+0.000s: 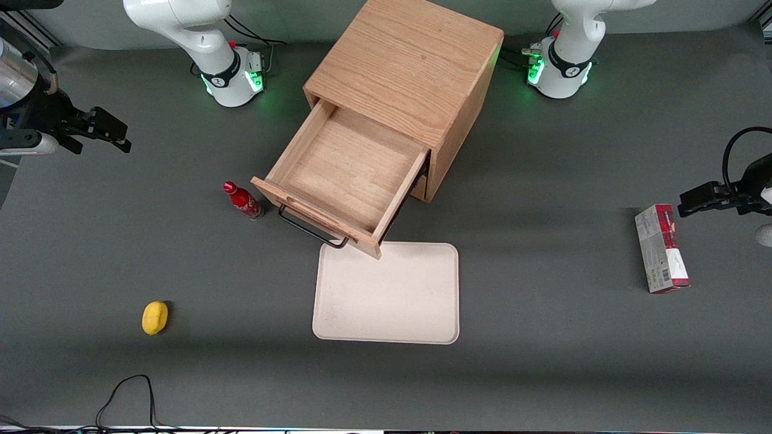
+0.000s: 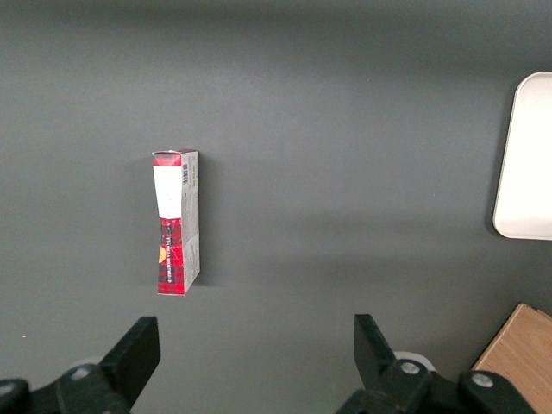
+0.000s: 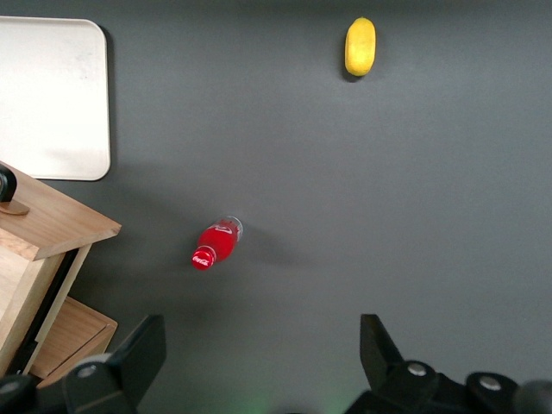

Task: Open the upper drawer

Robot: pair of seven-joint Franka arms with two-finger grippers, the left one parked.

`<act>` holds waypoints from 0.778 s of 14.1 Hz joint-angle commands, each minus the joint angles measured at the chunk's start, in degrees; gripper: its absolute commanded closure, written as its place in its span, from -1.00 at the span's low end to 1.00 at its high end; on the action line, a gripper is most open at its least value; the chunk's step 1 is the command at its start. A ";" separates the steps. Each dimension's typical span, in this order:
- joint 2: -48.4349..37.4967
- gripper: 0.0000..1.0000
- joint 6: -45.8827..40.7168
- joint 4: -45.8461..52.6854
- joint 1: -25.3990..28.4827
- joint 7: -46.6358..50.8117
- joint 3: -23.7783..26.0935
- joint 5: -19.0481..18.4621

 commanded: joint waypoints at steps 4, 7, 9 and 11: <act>0.11 -1.00 0.49 0.41 -0.07 4.19 0.33 1.28; 0.02 -1.00 0.32 0.41 -0.07 4.46 0.33 1.37; 0.37 -1.00 0.23 1.11 -0.07 4.37 0.33 1.28; 1.16 -1.00 0.14 1.82 -0.07 4.37 0.33 1.28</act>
